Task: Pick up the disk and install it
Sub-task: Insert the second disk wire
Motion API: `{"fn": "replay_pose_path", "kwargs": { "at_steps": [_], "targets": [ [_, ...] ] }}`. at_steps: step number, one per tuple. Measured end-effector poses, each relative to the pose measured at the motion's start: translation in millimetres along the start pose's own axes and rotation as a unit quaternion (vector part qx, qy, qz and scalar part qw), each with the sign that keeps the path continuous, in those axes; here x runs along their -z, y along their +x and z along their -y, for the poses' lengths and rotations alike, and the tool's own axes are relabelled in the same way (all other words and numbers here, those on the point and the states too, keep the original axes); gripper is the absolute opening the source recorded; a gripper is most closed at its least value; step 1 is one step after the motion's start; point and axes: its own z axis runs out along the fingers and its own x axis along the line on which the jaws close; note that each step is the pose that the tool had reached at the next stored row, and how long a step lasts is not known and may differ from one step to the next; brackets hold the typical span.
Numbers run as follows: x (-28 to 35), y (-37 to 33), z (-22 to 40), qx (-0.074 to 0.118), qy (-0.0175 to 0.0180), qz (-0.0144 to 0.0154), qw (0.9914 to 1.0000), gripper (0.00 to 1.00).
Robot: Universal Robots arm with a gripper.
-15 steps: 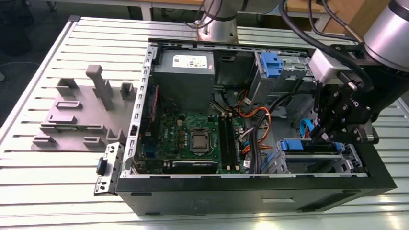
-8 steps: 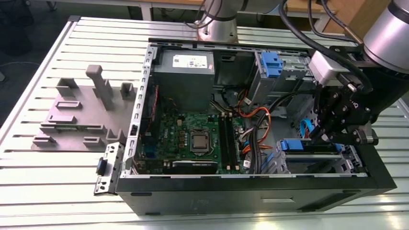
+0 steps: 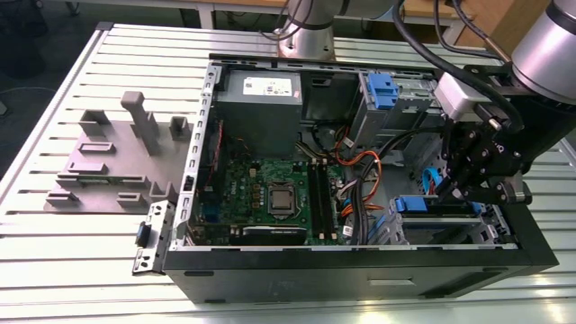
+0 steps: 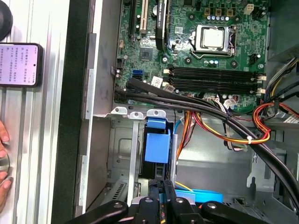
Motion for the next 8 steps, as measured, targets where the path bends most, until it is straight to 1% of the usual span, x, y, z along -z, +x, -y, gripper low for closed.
{"fn": "replay_pose_path", "kwargs": {
  "at_steps": [3, 4, 6, 7, 8],
  "targets": [
    [1.9, 0.1, -0.1, 0.0, 0.0002, 0.002, 1.0, 0.16],
    [2.0, 0.1, 0.0, 0.0, 0.0006, 0.0034, 0.99999, 0.16],
    [2.0, 0.4, 0.0, 0.0, 0.0019, 0.0072, 0.99997, 0.16],
    [1.8, 0.8, 0.0, 0.0, 0.0021, 0.0087, 0.99996, 0.16],
    [1.6, 1.4, -0.1, 0.0, 0.0024, 0.0093, 0.99995, 0.16]
  ]
}}
